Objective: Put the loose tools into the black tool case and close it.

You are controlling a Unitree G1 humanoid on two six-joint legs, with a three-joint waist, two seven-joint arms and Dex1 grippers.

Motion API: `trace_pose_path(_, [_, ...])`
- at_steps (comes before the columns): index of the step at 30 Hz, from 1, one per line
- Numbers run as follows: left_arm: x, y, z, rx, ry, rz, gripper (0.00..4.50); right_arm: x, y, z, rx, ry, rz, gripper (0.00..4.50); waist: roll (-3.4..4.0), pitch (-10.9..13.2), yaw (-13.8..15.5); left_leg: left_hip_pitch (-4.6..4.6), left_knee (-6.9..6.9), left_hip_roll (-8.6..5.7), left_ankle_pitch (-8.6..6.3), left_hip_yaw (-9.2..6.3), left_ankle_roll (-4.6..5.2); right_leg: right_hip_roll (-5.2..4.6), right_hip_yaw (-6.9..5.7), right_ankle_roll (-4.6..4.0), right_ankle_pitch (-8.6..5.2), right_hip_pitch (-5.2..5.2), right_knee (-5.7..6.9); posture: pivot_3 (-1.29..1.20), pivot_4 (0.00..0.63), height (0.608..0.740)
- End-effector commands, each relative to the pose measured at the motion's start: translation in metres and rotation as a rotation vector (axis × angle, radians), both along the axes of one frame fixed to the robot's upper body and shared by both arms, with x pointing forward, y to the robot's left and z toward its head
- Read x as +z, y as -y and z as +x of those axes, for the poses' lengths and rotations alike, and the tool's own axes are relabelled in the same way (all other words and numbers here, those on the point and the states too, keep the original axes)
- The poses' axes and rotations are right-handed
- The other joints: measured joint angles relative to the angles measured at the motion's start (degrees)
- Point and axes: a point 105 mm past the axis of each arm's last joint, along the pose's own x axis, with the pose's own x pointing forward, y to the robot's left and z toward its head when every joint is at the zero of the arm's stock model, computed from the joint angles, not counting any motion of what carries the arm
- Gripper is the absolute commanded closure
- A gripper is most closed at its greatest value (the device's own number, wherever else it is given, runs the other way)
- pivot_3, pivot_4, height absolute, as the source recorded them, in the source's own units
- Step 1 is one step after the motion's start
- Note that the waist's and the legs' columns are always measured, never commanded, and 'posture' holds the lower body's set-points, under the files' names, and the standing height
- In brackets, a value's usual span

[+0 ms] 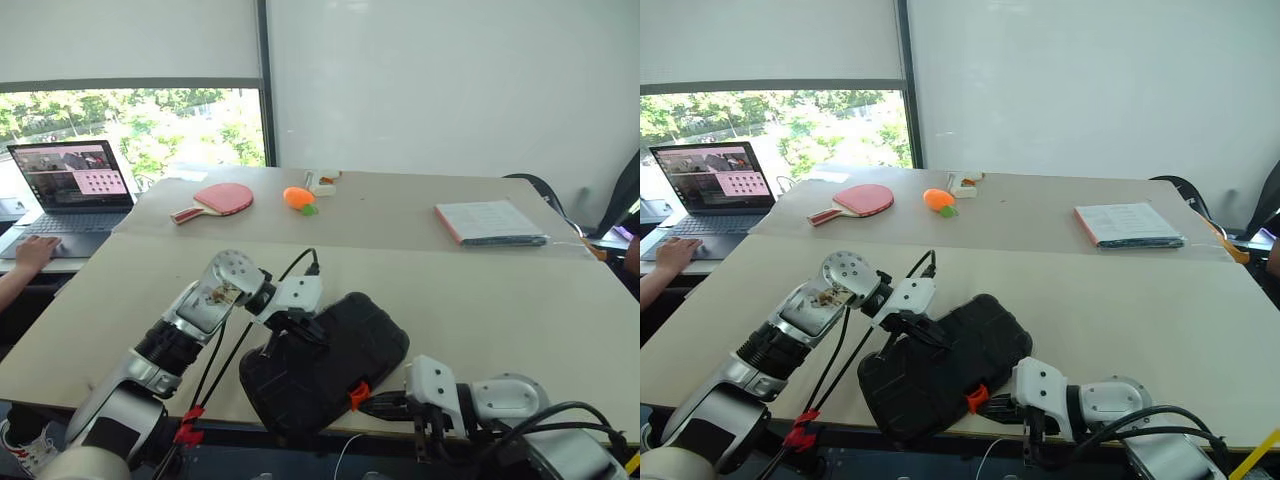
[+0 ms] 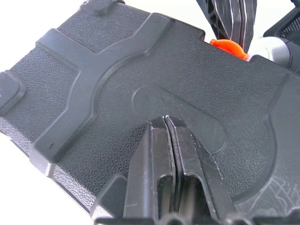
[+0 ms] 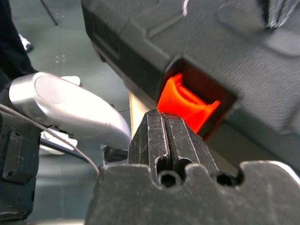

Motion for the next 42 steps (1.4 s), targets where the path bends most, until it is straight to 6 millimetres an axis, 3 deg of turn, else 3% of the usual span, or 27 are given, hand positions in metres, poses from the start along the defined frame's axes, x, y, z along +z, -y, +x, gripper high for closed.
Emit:
trace_pose_path(1, [-0.027,-0.006,-0.003,0.042,-0.051,0.086,4.43,0.007,-0.003,0.011,-0.01,0.072,0.014,4.5,0.01,0.0,0.0,0.01,0.0,0.0,0.0,0.0,0.0,0.0,0.0,0.0,0.0,0.0,0.0,0.0,0.15,0.74])
trace_pose_path(6, [-0.029,-0.008,-0.005,0.051,-0.059,0.082,4.43,0.014,-0.005,0.025,-0.063,0.099,0.058,4.5,0.03,0.0,-0.1,0.0,0.0,0.01,0.0,0.0,0.0,0.01,0.01,0.0,0.0,-0.02,0.01,0.0,0.15,0.74])
trace_pose_path(16, [-0.035,-0.008,-0.003,0.083,-0.083,0.069,4.43,0.014,-0.004,0.023,-0.07,0.096,0.061,4.5,0.05,0.0,-0.3,0.02,-0.02,0.04,0.0,-0.07,0.0,0.04,0.03,-0.02,-0.01,-0.05,0.04,0.0,0.15,0.74])
trace_pose_path(20, [-0.025,-0.013,0.006,0.144,-0.084,0.004,4.43,0.018,0.013,0.017,-0.103,0.073,0.032,4.5,0.1,-0.1,0.0,0.0,-0.02,0.02,0.0,-0.07,0.0,0.02,0.03,-0.01,-0.01,-0.05,0.03,0.0,0.15,0.74])
trace_pose_path(21, [-0.019,-0.015,0.011,0.184,-0.094,-0.032,4.47,0.022,0.02,0.015,-0.121,0.071,0.03,4.21,0.1,-0.1,0.0,-0.02,-0.02,0.01,0.0,-0.07,0.0,0.0,0.04,0.0,-0.01,-0.08,0.03,0.0,0.15,0.74])
trace_pose_path(24, [0.004,-0.03,0.021,0.272,-0.129,-0.138,3.76,0.039,0.043,0.008,-0.162,0.038,0.035,3.37,0.09,-0.1,0.0,-0.1,-0.03,0.0,0.0,-0.15,0.0,-0.01,0.04,0.02,-0.03,-0.13,0.02,0.0,0.15,0.74])
trace_pose_path(27, [0.034,-0.062,0.021,0.357,-0.156,-0.227,2.81,0.069,0.074,0.005,-0.228,0.026,0.045,2.39,0.12,0.0,-0.5,-0.27,-0.08,0.04,-0.01,-0.26,0.0,0.02,0.06,0.0,-0.03,-0.38,0.05,0.0,0.15,0.74])
trace_pose_path(34, [0.071,-0.135,-0.009,0.542,-0.127,-0.254,0.51,0.111,0.121,0.001,-0.312,-0.012,0.051,0.05,0.08,0.2,-1.3,-0.35,-0.52,0.1,-0.02,-0.36,0.03,-0.06,0.05,-0.36,0.05,-0.57,-0.06,0.0,0.15,0.74])
trace_pose_path(36, [0.081,-0.159,-0.027,0.622,-0.136,-0.254,0.05,0.117,0.128,-0.002,-0.31,-0.04,0.054,0.0,0.06,0.2,-1.2,-0.37,-0.6,0.07,-0.02,-0.35,0.03,-0.16,0.03,-0.4,0.06,-0.59,-0.13,0.0,0.15,0.74])
trace_pose_path(42, [0.089,-0.188,-0.052,0.765,-0.12,-0.241,0.05,0.133,0.133,0.005,-0.315,-0.04,0.11,0.0,-0.04,0.3,-0.5,-0.48,-0.73,0.07,-0.02,-0.29,0.02,-0.29,0.04,-0.39,0.05,-0.72,-0.24,0.0,0.15,0.74])
